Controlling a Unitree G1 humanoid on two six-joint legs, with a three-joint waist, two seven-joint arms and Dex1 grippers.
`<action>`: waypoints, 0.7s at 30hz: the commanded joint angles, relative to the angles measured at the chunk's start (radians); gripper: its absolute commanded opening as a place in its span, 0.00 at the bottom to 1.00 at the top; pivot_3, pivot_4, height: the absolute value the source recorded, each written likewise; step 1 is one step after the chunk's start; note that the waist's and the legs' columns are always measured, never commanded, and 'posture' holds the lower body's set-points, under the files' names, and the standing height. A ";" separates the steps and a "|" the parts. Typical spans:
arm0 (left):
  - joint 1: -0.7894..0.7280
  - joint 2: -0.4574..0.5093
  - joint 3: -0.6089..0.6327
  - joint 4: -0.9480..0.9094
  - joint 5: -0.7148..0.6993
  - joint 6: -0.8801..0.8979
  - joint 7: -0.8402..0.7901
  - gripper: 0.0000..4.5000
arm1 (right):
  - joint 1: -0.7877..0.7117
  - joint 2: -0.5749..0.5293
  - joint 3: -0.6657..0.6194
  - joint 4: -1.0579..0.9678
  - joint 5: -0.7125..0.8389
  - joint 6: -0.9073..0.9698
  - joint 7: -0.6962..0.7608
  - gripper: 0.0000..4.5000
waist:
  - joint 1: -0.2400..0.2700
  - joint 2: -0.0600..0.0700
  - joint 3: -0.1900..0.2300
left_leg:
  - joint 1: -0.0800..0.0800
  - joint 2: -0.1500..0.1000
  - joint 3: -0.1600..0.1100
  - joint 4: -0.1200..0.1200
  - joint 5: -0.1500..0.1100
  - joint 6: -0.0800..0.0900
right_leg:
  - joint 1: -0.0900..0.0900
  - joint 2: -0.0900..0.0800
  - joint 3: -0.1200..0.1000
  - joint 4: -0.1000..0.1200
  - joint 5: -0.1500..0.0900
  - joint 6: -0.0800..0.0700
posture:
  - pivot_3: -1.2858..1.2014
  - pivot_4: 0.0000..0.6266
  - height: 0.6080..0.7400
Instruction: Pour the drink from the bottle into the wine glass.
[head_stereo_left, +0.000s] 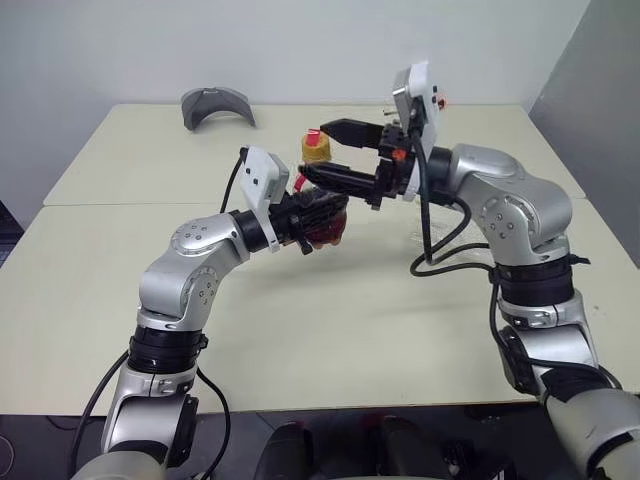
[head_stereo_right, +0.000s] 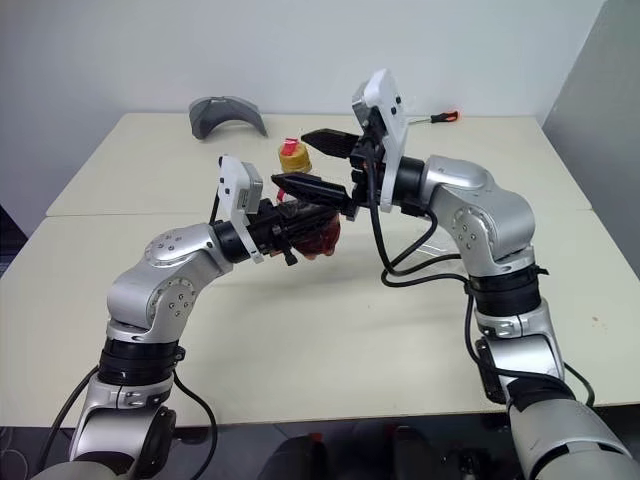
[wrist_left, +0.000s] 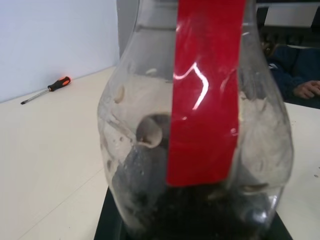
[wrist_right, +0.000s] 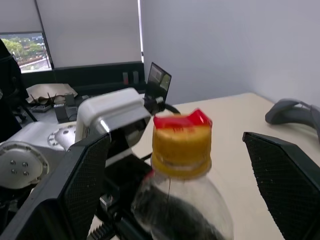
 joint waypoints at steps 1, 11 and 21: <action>-0.028 -0.003 0.019 -0.021 -0.005 -0.029 -0.003 0.20 | -0.032 0.012 -0.004 -0.005 -0.011 -0.031 -0.016 1.00 | 0.000 0.000 0.000 | 0.000 0.000 0.000 0.000 0.000 0.000 | 0.000 0.000 0.000 0.000 0.000 0.000 | 0.52 0.24 1.00; -0.033 -0.006 0.018 -0.025 -0.007 -0.027 -0.003 0.20 | -0.060 0.042 -0.012 0.062 -0.058 -0.081 -0.048 1.00 | 0.000 0.000 0.000 | 0.000 0.000 0.000 0.000 0.000 -0.001 | 0.000 0.000 0.000 0.000 0.000 0.000 | 0.52 0.24 1.00; -0.030 -0.003 0.018 -0.024 -0.005 -0.029 -0.008 0.20 | -0.074 0.043 -0.017 0.056 -0.039 -0.066 -0.049 1.00 | 0.000 0.000 0.000 | 0.000 0.000 0.000 0.000 0.001 -0.001 | 0.000 0.000 0.000 0.000 0.000 0.000 | 0.52 0.24 1.00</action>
